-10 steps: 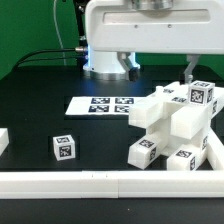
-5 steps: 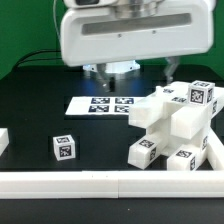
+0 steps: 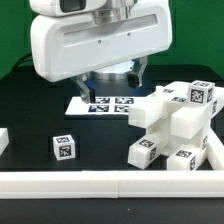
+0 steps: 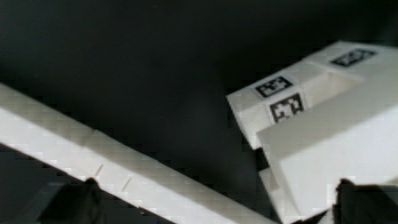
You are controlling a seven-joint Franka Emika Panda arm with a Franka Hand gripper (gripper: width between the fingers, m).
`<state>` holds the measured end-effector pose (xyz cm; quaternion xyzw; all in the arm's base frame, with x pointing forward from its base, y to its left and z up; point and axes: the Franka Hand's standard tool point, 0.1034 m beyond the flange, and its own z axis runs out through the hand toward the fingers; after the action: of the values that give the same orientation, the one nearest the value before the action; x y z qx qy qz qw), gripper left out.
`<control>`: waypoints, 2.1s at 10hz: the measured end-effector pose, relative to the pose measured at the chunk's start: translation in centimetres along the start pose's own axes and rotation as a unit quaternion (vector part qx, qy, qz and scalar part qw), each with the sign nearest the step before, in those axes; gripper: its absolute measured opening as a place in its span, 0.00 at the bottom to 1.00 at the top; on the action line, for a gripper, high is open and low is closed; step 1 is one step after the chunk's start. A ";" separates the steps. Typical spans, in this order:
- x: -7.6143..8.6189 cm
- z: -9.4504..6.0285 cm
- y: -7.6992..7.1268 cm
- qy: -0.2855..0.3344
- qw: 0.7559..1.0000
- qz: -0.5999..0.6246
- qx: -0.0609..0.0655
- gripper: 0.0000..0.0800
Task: Assemble chair
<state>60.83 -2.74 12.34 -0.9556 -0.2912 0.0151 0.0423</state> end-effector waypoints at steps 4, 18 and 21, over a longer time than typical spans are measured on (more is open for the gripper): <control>-3.3 3.0 3.8 -0.009 0.953 -0.303 0.001 0.81; -10.0 11.1 3.7 -0.031 0.904 -0.424 0.045 0.81; -10.3 11.3 3.9 -0.032 0.906 -0.419 0.046 0.67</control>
Offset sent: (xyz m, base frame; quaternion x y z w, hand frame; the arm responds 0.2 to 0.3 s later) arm 0.0057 -0.0405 -0.0402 0.0656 0.0383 -0.3943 0.9158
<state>53.87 -10.91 0.79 -0.7414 -0.6651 0.0399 0.0796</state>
